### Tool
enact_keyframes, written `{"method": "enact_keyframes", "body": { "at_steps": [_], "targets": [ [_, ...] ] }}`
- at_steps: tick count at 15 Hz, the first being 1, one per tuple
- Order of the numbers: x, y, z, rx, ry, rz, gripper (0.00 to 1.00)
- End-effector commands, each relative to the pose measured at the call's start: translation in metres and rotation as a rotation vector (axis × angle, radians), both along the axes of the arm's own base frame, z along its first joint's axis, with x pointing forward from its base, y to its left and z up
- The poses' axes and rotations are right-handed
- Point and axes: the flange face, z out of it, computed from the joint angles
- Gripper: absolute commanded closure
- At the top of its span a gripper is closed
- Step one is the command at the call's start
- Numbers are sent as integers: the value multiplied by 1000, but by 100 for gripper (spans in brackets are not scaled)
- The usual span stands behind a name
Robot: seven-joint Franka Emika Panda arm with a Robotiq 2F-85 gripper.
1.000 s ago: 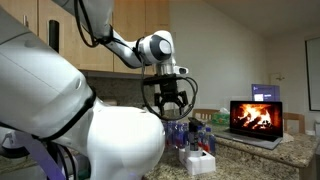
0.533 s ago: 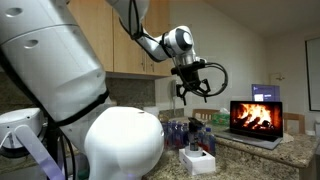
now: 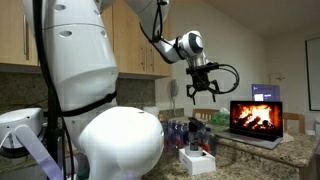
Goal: Shift the remote and spray can to the right
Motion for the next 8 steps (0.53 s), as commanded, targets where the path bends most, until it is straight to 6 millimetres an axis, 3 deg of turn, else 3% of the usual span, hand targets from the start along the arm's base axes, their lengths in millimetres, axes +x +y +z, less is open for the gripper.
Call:
{"method": "enact_keyframes", "body": {
  "at_steps": [1,4,8],
  "targets": [
    [-1,0,3,1,-4,0,0],
    [4,11,-2,-2,-11,13,0],
    [35,64,-25,6,58,120,0]
  ]
}}
